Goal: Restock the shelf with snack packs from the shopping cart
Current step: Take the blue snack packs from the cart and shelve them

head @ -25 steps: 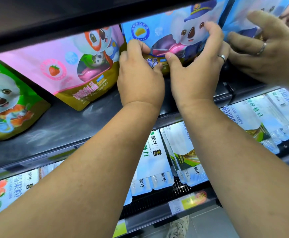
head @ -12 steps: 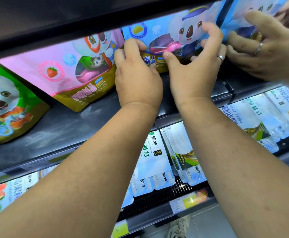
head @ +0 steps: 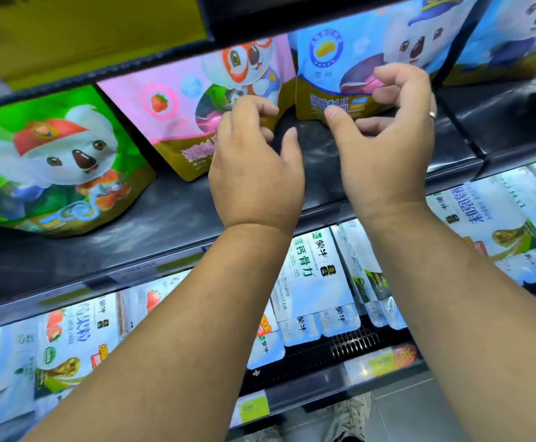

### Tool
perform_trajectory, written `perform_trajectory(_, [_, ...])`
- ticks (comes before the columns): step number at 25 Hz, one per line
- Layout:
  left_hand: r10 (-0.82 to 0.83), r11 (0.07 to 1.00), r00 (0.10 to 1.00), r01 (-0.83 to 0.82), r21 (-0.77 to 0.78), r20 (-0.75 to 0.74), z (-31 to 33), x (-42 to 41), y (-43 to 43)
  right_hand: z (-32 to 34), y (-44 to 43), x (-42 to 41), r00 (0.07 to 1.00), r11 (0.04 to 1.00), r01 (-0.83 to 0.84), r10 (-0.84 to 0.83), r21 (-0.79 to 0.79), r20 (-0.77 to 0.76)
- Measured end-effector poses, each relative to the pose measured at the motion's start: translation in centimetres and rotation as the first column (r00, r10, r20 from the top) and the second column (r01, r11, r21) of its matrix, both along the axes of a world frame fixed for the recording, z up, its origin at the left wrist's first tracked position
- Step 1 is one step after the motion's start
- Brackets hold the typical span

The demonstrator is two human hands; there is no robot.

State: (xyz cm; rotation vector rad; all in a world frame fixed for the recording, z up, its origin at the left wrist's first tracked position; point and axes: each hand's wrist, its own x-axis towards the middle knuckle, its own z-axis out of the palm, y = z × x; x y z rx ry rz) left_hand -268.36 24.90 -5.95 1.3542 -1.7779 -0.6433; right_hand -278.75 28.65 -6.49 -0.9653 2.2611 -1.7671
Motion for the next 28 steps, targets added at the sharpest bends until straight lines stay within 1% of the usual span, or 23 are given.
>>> perform_trajectory(4, [0.122,0.992,0.992,-0.121,0.035,-0.028,-0.3,1.1,-1.5,0.2,-1.2,-0.1,0.999,0.997,0.026,-0.023,0.068,-0.042])
perform_trajectory(8, [0.157,0.987,0.987,-0.156,0.045,-0.021,-0.5,1.9,-2.4,-0.1,-2.1,-0.4,0.993,0.987,0.084,-0.072,0.135,-0.089])
perform_trajectory(12, [0.135,0.990,0.991,-0.134,0.045,-0.018,-0.6,2.3,-2.7,-0.1,-3.3,-0.8,0.987,0.980,0.131,-0.114,0.153,-0.116])
perform_trajectory(15, [0.033,0.998,0.998,-0.030,0.058,-0.044,-0.6,2.3,-2.7,-0.2,-3.9,-0.8,0.984,0.969,0.154,-0.133,0.193,-0.117])
perform_trajectory(17, [-0.050,0.997,0.997,0.053,0.058,-0.050,-0.6,2.6,-2.5,-0.1,-3.4,-0.1,0.988,0.976,0.133,-0.117,0.174,-0.102])
perform_trajectory(19, [-0.063,0.997,0.993,0.066,0.029,-0.096,-0.7,3.0,-2.3,-0.2,-2.6,1.1,0.991,0.989,0.083,-0.070,0.121,-0.111])
perform_trajectory(22, [0.051,0.999,0.982,-0.053,-0.006,-0.182,-0.6,4.1,-1.4,0.1,-2.7,3.3,0.996,0.999,-0.020,0.024,0.048,-0.082])
perform_trajectory(23, [0.100,0.994,0.978,-0.107,-0.030,-0.182,-0.6,4.5,-1.2,0.4,-2.9,4.0,0.996,0.998,-0.052,0.055,0.037,-0.065])
perform_trajectory(25, [0.211,0.973,0.971,-0.220,-0.074,-0.115,-0.9,5.2,-1.4,0.7,-3.4,5.0,0.993,0.992,-0.108,0.110,0.057,-0.029])
perform_trajectory(26, [0.252,0.964,0.965,-0.257,-0.069,-0.078,-0.8,5.4,-1.6,0.9,-3.5,5.3,0.991,0.988,-0.128,0.130,0.092,-0.016])
perform_trajectory(28, [0.273,0.962,0.961,-0.274,-0.010,-0.035,-0.5,5.2,-1.9,1.1,-3.8,5.5,0.988,0.971,-0.152,0.155,0.185,0.001])
